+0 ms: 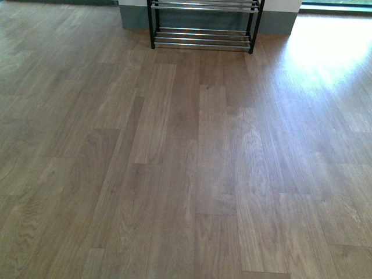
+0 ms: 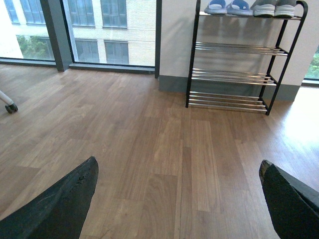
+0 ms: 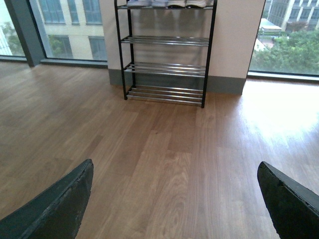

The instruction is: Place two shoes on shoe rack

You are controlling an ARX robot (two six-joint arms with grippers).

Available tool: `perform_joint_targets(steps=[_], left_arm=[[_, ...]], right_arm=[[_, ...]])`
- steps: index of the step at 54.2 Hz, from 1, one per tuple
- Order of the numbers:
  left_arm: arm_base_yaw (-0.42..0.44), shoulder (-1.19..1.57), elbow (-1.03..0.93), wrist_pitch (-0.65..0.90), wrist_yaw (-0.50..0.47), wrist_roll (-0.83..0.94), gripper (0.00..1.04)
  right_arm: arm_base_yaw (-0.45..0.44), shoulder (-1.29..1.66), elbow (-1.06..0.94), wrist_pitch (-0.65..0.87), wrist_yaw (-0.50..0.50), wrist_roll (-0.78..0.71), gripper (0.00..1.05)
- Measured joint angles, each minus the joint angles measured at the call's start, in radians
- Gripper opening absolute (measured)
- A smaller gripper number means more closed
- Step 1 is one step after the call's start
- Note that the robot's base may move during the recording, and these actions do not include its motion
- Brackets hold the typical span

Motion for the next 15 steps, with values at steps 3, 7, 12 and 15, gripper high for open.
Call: perform_joint_targets(steps=[3, 7, 12, 15], left_arm=[[0.0, 0.0, 0.0, 0.0, 0.0, 0.0, 0.95], [0.0, 0.0, 0.0, 0.0, 0.0, 0.0, 0.95], [0.0, 0.0, 0.0, 0.0, 0.0, 0.0, 0.95], [0.0, 0.0, 0.0, 0.0, 0.0, 0.0, 0.95]], right_arm=[[0.0, 0.0, 0.0, 0.0, 0.0, 0.0, 0.95], [0.0, 0.0, 0.0, 0.0, 0.0, 0.0, 0.95], [0.0, 0.0, 0.0, 0.0, 0.0, 0.0, 0.95], [0.0, 0.0, 0.0, 0.0, 0.0, 0.0, 0.95]])
